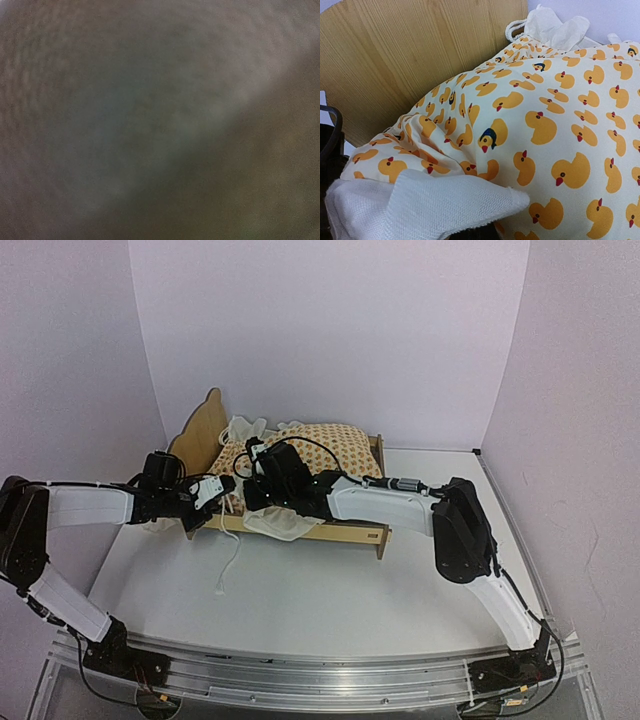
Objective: Set up the pet bed
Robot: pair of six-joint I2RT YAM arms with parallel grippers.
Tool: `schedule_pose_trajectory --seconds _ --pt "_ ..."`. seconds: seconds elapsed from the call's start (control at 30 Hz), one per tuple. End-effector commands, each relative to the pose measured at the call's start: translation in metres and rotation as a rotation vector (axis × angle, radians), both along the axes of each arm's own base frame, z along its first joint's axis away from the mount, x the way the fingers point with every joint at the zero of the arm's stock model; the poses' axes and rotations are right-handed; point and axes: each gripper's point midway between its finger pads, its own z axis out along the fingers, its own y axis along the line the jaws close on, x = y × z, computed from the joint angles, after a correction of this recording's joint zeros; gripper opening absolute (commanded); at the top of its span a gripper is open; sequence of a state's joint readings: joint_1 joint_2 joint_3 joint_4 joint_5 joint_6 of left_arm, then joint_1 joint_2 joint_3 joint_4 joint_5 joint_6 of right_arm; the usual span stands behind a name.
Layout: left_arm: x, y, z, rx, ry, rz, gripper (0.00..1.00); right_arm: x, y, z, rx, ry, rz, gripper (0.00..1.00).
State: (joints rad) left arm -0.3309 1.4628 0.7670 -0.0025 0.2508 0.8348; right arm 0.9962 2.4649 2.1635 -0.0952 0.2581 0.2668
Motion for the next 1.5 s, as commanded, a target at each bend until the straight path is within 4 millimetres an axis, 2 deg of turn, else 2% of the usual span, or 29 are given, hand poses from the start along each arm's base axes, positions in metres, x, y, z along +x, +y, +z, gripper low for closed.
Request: schedule_pose_trajectory --seconds 0.0,0.1,0.17,0.3,0.37,0.43,0.53,0.67,0.73,0.83,0.9,1.0,1.07,1.2,1.27,1.33,1.43,1.47 --pt "-0.002 0.003 -0.007 0.002 0.058 0.024 0.04 -0.002 0.000 0.052 0.086 -0.048 0.004 0.00" --pt "-0.001 0.006 -0.003 -0.003 0.081 0.053 0.42 -0.002 -0.001 0.053 0.086 -0.051 0.003 0.00" --pt "0.004 0.004 0.015 -0.044 0.090 0.078 0.57 -0.001 0.000 0.053 0.088 -0.050 0.004 0.00" --pt "-0.006 -0.008 0.050 -0.145 0.124 0.051 0.69 -0.001 0.001 0.052 0.091 -0.047 0.004 0.00" --pt "-0.014 -0.011 0.055 -0.170 0.130 0.027 0.75 -0.002 0.002 0.052 0.095 -0.045 0.009 0.00" --pt "-0.019 -0.009 0.054 -0.169 0.137 0.032 0.76 -0.003 0.003 0.051 0.097 -0.043 0.014 0.00" --pt "-0.018 0.000 0.051 -0.135 0.123 0.072 0.72 -0.005 0.005 0.052 0.096 -0.045 0.023 0.00" --pt "-0.018 0.009 0.059 -0.120 0.081 0.095 0.54 -0.008 0.009 0.050 0.097 -0.042 0.032 0.00" --pt "-0.026 0.007 0.066 -0.129 0.054 0.062 0.49 -0.009 0.010 0.053 0.101 -0.045 0.034 0.00" --pt "-0.052 0.001 0.077 -0.141 -0.027 -0.063 0.46 -0.010 0.013 0.056 0.109 -0.051 0.042 0.00" --pt "-0.070 -0.005 0.086 -0.165 -0.069 -0.149 0.46 -0.012 0.014 0.056 0.105 -0.052 0.051 0.00" --pt "-0.082 -0.012 0.093 -0.214 -0.066 -0.194 0.48 -0.019 0.018 0.050 0.100 -0.040 0.072 0.00" --pt "-0.078 -0.012 0.097 -0.236 -0.058 -0.174 0.51 -0.028 0.025 0.046 0.101 -0.027 0.099 0.00" --pt "-0.050 -0.005 0.100 -0.249 -0.065 -0.046 0.66 -0.035 0.032 0.051 0.129 -0.011 0.126 0.00" --pt "-0.040 -0.007 0.104 -0.257 -0.059 -0.031 0.70 -0.037 0.035 0.055 0.142 -0.011 0.143 0.14" --pt "-0.037 -0.012 0.107 -0.281 -0.044 -0.039 0.71 -0.042 0.037 0.067 0.159 -0.015 0.172 0.39" --pt "-0.037 -0.020 0.120 -0.324 -0.043 -0.065 0.70 -0.053 0.025 0.106 0.192 -0.022 0.194 0.75" --pt "-0.038 -0.021 0.125 -0.333 -0.051 -0.081 0.70 -0.058 0.017 0.122 0.199 -0.025 0.196 0.82"
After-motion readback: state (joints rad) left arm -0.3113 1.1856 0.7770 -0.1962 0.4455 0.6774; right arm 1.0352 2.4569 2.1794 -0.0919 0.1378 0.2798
